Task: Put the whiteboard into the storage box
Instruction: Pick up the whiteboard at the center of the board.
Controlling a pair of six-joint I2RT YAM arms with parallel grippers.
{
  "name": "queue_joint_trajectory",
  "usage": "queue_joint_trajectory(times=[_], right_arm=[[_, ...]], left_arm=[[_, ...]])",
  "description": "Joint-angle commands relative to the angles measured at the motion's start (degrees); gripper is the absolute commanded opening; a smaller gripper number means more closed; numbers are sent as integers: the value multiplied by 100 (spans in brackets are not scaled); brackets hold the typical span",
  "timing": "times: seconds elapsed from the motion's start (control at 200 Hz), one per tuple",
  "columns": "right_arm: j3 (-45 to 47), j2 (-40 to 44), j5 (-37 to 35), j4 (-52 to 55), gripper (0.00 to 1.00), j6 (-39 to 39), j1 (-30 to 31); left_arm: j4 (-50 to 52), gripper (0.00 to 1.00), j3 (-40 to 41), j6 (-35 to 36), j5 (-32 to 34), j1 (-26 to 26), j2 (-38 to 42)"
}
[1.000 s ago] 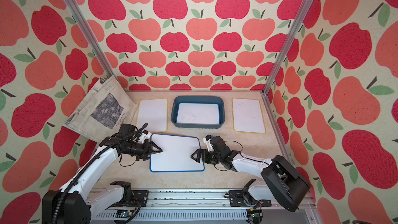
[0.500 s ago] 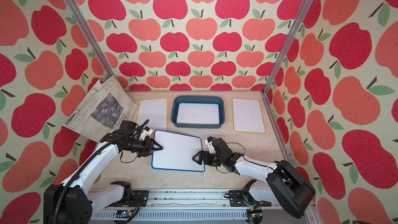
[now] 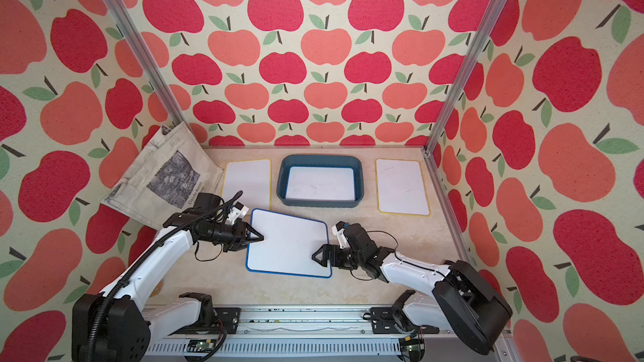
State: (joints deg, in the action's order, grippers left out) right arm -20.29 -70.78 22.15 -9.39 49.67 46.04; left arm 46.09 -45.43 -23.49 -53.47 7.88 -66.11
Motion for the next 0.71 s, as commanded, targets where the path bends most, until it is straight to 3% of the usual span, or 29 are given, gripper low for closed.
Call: queue_joint_trajectory(times=[0.0, 0.29, 0.44, 0.545, 0.7], right_arm=[[258, -257, -18, 903, 99, 164, -9], [274, -276, 52, 713, 99, 165, -8], [255, -237, 63, 718, 99, 145, -7], [238, -85, -45, 877, 99, 108, -16], [8, 336, -328, 1546, 99, -142, -107]], left_arm=[[24, 29, -260, 214, -298, 39, -118], [-152, 24, -359, 177, -244, 397, -464], [-31, 14, -408, 230, -128, 474, -532], [155, 7, -461, 308, 27, 460, -552], [319, 4, -491, 398, 142, 447, -559]])
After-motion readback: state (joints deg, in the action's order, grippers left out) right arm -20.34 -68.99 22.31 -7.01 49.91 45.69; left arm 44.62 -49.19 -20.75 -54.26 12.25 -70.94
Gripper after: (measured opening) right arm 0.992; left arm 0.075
